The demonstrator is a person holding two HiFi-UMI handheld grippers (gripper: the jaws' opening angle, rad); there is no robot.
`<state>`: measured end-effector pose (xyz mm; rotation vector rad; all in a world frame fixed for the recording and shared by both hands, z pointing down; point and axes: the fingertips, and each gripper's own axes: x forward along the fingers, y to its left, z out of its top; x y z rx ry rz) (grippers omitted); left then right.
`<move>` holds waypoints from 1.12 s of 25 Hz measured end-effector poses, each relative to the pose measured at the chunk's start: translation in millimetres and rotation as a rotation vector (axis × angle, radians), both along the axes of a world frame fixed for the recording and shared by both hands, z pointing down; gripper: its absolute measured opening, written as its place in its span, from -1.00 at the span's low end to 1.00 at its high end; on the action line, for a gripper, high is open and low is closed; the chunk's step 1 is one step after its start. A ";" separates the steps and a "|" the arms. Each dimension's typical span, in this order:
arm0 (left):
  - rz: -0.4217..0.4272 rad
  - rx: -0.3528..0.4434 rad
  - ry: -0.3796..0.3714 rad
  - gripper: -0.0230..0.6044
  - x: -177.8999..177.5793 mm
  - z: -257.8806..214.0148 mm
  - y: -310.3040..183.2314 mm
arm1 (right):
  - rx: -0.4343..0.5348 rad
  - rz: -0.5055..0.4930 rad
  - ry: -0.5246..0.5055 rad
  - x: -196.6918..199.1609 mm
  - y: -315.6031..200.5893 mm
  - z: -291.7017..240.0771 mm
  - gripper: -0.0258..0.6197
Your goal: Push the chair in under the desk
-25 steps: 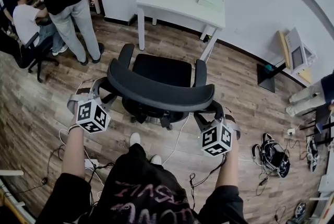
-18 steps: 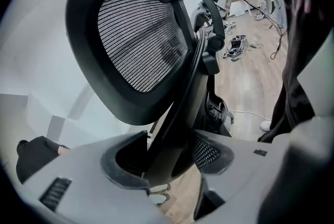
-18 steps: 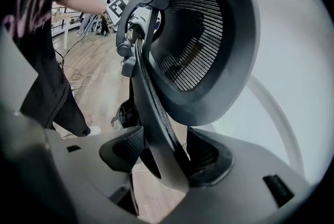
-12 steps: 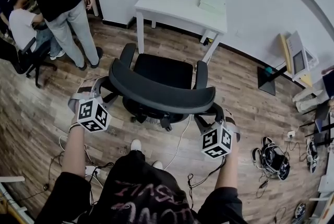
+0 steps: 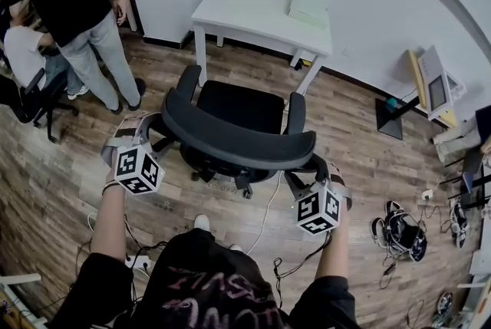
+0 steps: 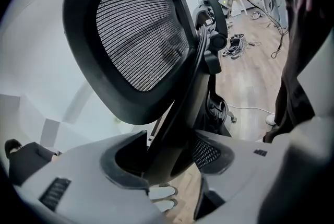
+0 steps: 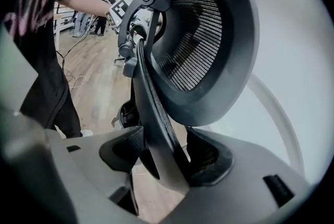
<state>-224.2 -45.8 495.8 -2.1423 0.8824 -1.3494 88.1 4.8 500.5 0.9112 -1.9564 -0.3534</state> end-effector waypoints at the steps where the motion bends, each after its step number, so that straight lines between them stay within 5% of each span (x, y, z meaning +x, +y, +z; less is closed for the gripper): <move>1: 0.005 0.000 0.003 -0.09 -1.2 0.3 -5.2 | 0.004 0.004 0.001 -1.4 -3.8 -0.1 -0.09; 28: 0.035 0.007 0.038 -0.09 47.4 3.4 -152.9 | -0.026 0.041 0.017 47.8 -153.2 5.5 -0.08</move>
